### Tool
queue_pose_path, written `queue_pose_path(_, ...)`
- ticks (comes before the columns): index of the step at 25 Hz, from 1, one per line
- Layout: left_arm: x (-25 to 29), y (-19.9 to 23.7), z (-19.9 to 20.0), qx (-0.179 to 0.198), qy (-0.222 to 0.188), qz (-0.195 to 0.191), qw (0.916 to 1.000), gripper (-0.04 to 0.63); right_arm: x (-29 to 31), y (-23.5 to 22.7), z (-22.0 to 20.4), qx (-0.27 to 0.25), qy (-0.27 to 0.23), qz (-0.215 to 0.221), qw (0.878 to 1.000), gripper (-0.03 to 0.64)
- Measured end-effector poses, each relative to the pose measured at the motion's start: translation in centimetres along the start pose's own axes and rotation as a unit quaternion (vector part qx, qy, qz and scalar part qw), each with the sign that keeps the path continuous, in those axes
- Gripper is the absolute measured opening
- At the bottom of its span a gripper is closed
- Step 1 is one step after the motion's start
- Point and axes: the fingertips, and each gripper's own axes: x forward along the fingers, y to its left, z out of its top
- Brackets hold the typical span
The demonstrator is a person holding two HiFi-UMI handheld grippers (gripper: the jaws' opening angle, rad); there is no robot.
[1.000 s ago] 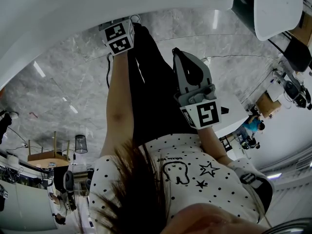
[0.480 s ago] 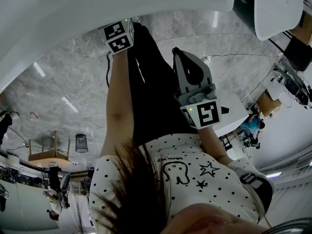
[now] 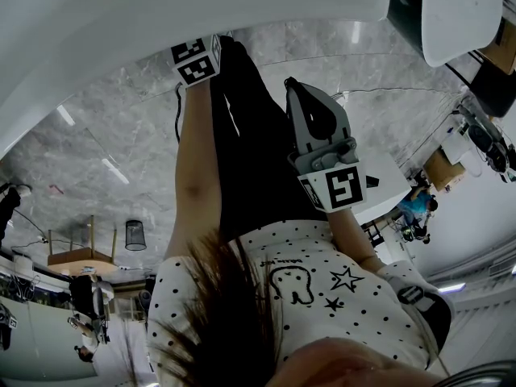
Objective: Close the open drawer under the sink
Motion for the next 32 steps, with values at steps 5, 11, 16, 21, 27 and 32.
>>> queue_pose_path(5, 0.3, -0.1, -0.6, -0.002, 0.003, -0.003, 1.0000, 0.146, -0.1, -0.2, 0.0, 0.000, 0.001, -0.002, 1.000, 0.015)
queue_pose_path(11, 0.4, 0.0, 1.7, 0.004, -0.007, 0.004, 1.0000, 0.146, 0.1, -0.2, 0.1, 0.001, 0.001, -0.001, 1.000, 0.015)
queue_pose_path(16, 0.7, 0.1, 2.0, 0.000, -0.010, 0.005, 0.9999, 0.146, 0.1, -0.1, 0.1, 0.001, 0.000, -0.002, 1.000, 0.015)
queue_pose_path(21, 1.0, 0.2, 2.3, -0.008, -0.013, 0.005, 0.9999, 0.146, 0.1, -0.2, -0.2, 0.002, 0.002, -0.004, 1.000, 0.015)
queue_pose_path(27, 1.0, 0.2, 2.2, -0.008, -0.014, 0.007, 0.9999, 0.146, 0.2, -0.3, -0.1, 0.002, 0.003, -0.004, 1.000, 0.015)
queue_pose_path(32, 1.2, 0.2, 2.5, -0.007, -0.016, 0.006, 0.9998, 0.146, 0.4, -0.4, 0.1, 0.002, 0.004, -0.003, 1.000, 0.015)
